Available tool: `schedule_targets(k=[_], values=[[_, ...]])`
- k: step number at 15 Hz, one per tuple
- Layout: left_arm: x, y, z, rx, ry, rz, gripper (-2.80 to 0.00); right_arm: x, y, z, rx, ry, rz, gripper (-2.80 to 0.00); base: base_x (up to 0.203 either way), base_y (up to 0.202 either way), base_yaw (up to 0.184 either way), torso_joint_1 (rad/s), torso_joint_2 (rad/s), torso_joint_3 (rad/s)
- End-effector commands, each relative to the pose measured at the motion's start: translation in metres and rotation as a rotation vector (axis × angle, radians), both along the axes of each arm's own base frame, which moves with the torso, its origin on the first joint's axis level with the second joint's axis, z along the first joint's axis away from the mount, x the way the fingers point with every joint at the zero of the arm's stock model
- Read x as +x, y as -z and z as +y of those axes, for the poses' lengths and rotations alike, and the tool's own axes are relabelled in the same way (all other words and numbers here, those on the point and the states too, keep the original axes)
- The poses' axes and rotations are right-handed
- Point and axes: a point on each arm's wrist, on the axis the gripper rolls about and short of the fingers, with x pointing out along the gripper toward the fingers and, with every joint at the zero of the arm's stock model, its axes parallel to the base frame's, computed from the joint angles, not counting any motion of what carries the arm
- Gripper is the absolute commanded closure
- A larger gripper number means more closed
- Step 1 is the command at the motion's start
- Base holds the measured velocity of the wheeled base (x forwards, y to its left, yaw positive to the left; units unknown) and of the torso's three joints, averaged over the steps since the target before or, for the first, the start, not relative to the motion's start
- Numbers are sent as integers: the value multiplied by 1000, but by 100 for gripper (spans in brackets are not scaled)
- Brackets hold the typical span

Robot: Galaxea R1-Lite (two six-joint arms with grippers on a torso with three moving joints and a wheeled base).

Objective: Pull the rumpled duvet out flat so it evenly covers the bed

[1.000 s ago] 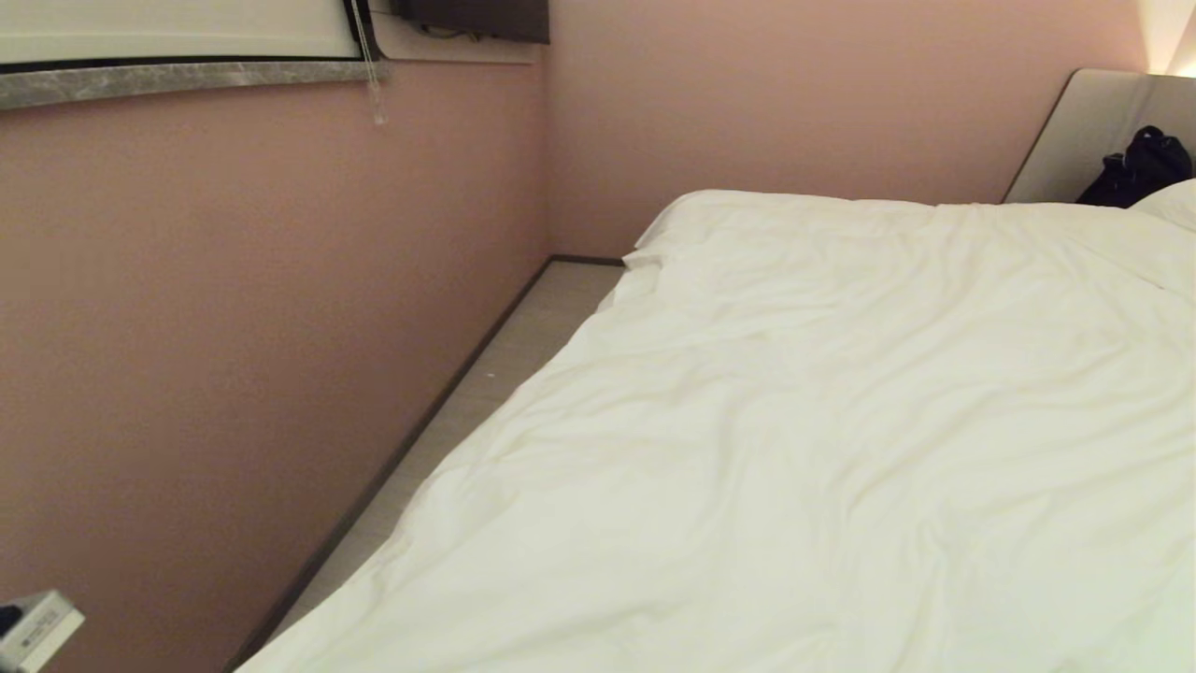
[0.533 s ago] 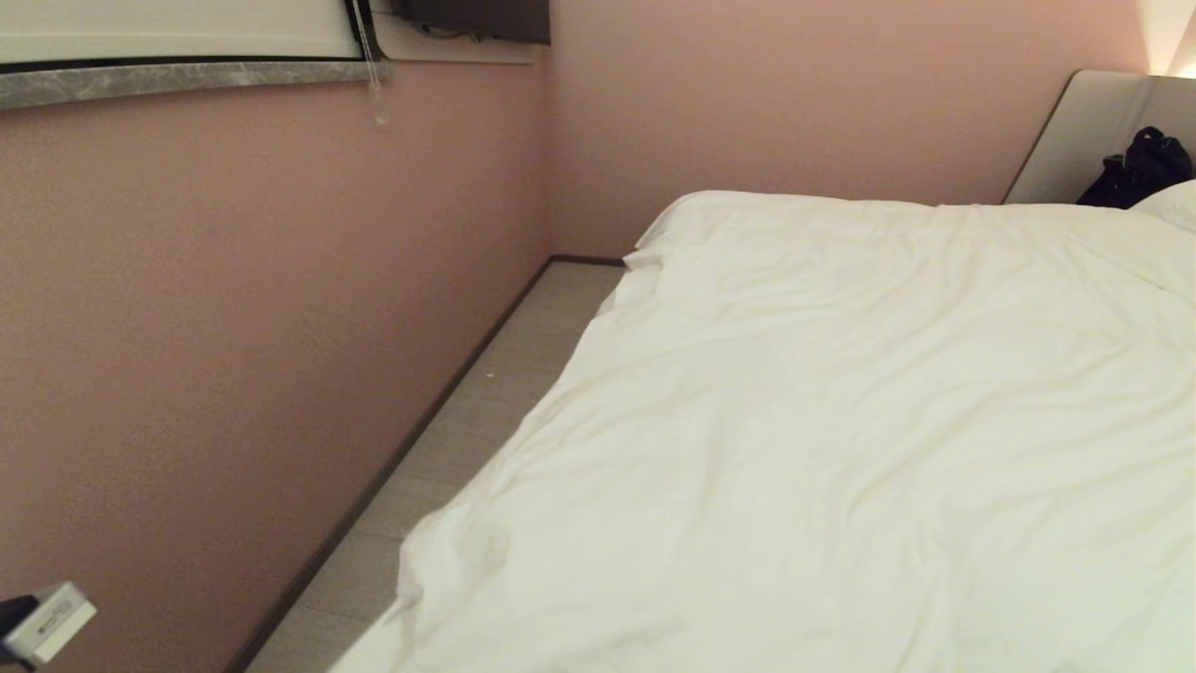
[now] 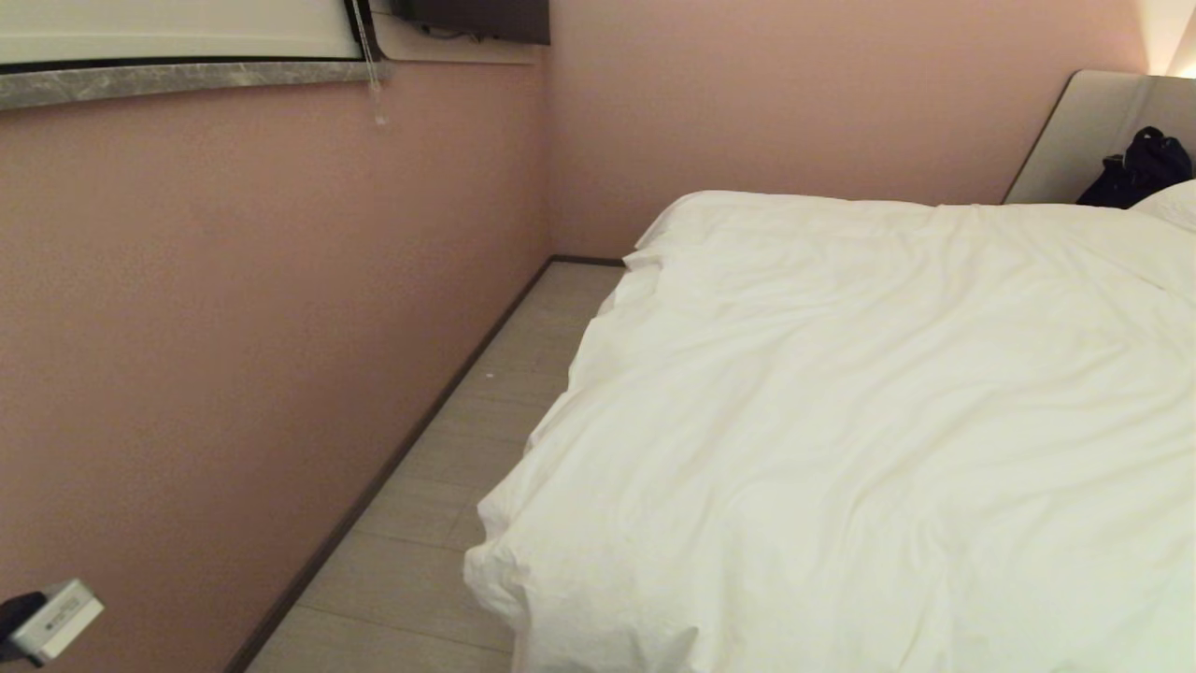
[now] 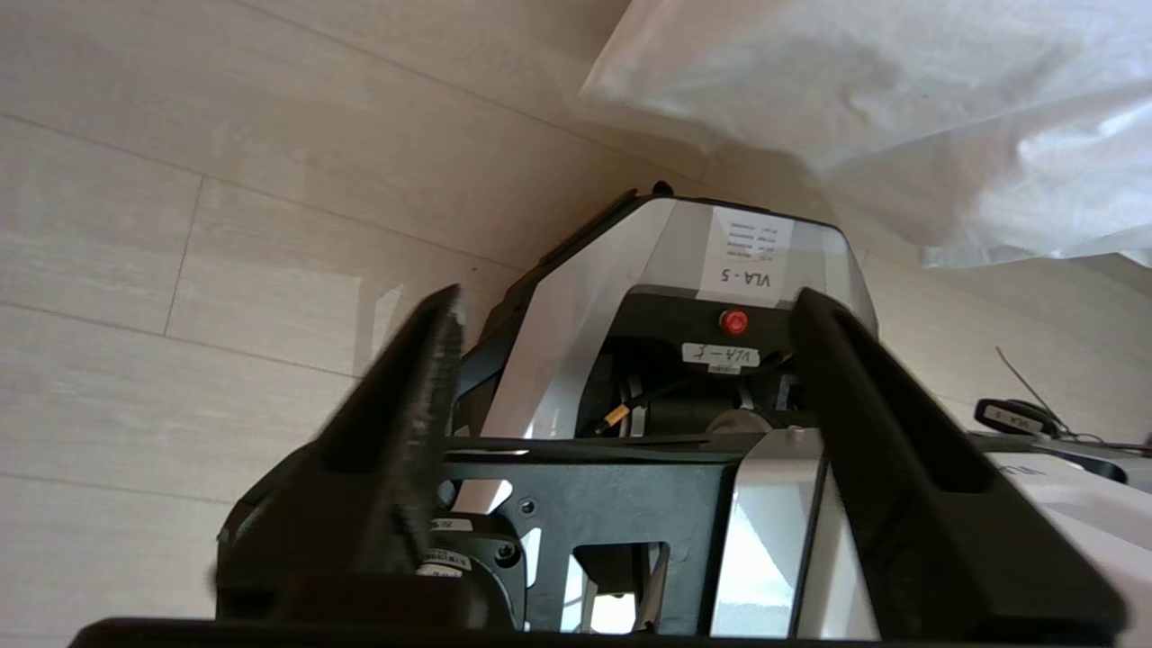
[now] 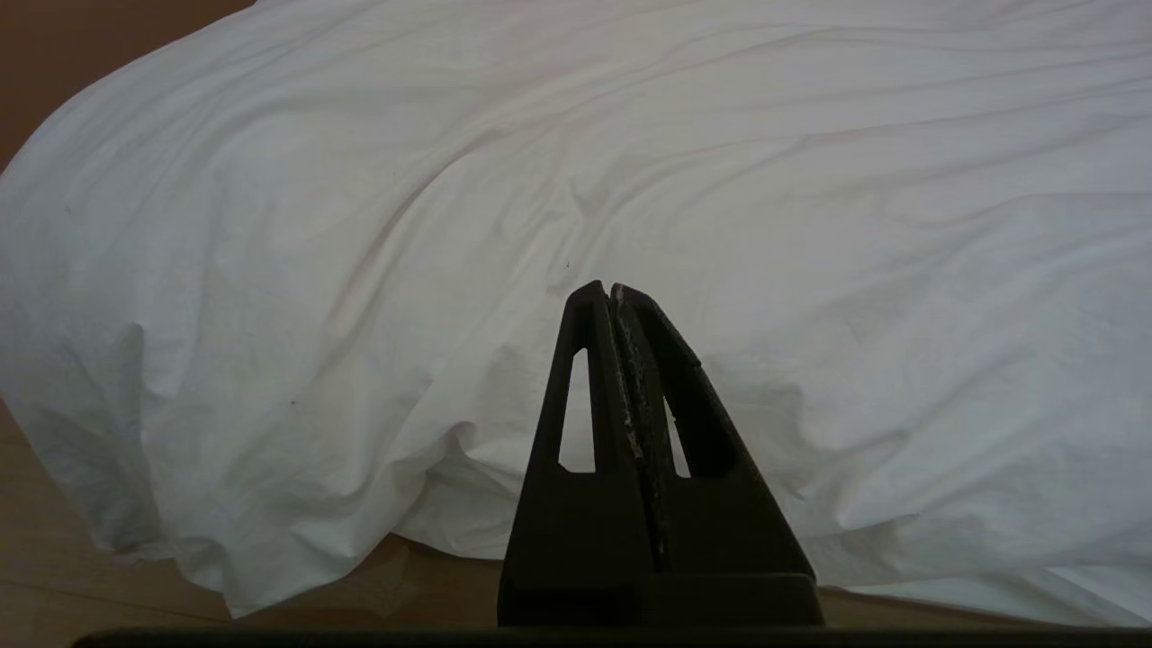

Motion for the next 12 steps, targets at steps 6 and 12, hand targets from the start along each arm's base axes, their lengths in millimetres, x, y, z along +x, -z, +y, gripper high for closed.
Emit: schedule_targets(k=[6,12], values=[[9,-21,1,-9,-4,-80,-280,0,0,0,-1,0,1,0,0,0,0,0,0,0],[5,-46,0,8,4,-218,-280,0,0,0,-1,0,1,0,0,0,0,0,0,0]])
